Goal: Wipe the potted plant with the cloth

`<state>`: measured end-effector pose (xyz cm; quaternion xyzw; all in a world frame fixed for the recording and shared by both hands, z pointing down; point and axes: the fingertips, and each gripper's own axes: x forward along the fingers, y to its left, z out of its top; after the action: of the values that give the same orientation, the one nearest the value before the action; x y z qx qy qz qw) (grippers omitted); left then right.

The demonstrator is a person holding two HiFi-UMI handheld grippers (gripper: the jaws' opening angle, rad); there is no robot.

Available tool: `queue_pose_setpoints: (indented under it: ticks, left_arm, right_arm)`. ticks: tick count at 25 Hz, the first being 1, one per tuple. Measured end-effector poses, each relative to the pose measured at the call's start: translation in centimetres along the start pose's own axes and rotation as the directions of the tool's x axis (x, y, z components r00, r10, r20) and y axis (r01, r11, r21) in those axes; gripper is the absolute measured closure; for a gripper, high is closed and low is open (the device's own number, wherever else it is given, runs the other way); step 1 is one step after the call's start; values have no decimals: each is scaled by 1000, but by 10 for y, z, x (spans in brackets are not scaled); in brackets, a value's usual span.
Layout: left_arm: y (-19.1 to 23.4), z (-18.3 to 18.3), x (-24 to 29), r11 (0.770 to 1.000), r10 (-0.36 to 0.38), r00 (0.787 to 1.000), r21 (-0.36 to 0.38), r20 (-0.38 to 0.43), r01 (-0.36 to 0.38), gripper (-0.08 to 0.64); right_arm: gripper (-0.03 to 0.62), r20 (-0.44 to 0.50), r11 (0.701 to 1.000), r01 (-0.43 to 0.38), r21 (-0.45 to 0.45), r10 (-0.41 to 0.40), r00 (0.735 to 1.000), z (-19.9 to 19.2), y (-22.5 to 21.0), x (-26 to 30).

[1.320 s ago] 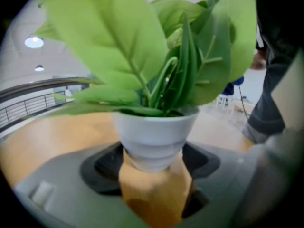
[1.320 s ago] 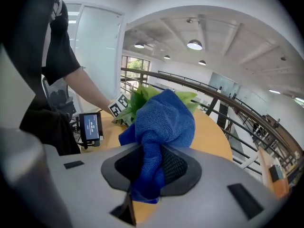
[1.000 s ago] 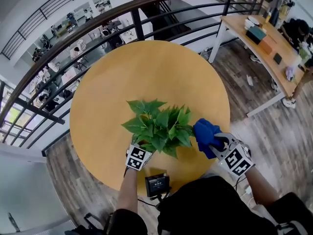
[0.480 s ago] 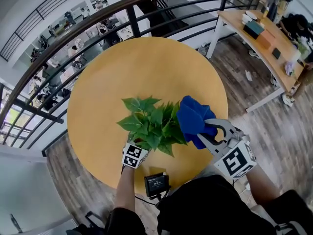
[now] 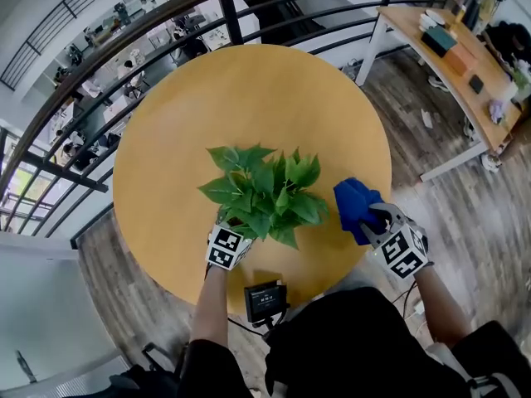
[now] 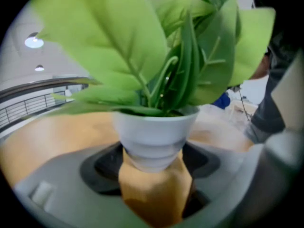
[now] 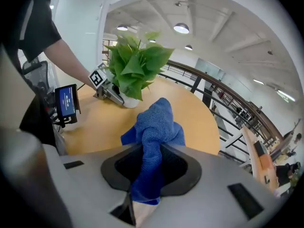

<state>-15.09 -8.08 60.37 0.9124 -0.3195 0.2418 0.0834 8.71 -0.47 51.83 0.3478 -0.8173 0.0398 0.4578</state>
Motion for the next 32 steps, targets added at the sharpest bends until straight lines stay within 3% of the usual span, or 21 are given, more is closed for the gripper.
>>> queue_pose_setpoints:
  ticks: [4, 7, 9, 12, 16, 20, 23, 25, 27, 29, 31, 32]
  left_arm:
    - [0, -1, -2, 1000, 3, 1000, -5, -5, -3, 178]
    - [2, -2, -2, 1000, 7, 1000, -5, -5, -7, 176]
    - [1, -2, -2, 1000, 8, 1000, -6, -3, -8, 176]
    - [1, -2, -1, 1000, 8, 1000, -8, -3, -8, 176]
    - [3, 0, -1, 1000, 9, 1000, -5, -1, -9, 176]
    - [1, -3, -3, 1000, 9, 1000, -6, -2, -9, 178]
    - [0, -2, -2, 1000, 7, 1000, -4, -1, -7, 176]
    - [1, -1, -1, 1000, 8, 1000, -6, -3, -8, 176]
    - [2, -2, 0, 1000, 8, 1000, -8, -4, -8, 176]
    - [2, -3, -1, 1000, 8, 1000, -10, -7, -8, 176]
    - [3, -4, -3, 1000, 12, 1000, -10, -10, -12, 176]
    - [3, -3, -4, 1000, 15, 1000, -8, -9, -15, 176]
  right_arm:
    - [491, 166, 1000, 5, 27, -9, 986, 30, 2, -47]
    - [491, 365, 998, -42, 45, 22, 931, 76, 10, -84]
    - [491, 411, 995, -92, 45, 66, 909, 92, 25, -90]
    - [491, 326, 991, -136, -4, 130, 937, 86, 53, -61]
    - [491, 141, 977, -174, -122, 191, 971, 42, 83, -5]
    - [491, -49, 971, -190, -146, 185, 982, -9, 91, 16]
    - [491, -44, 979, -165, -119, 161, 986, -18, 78, 2]
    - [491, 39, 972, -178, -152, 185, 982, -1, 75, -20]
    - [491, 146, 936, -245, -254, 287, 947, 28, 86, -49]
    - [491, 217, 868, -313, -386, 415, 883, 55, 106, -78]
    - [491, 252, 805, -327, -495, 494, 832, 78, 125, -100]
    - [491, 267, 785, -312, -534, 507, 820, 89, 131, -108]
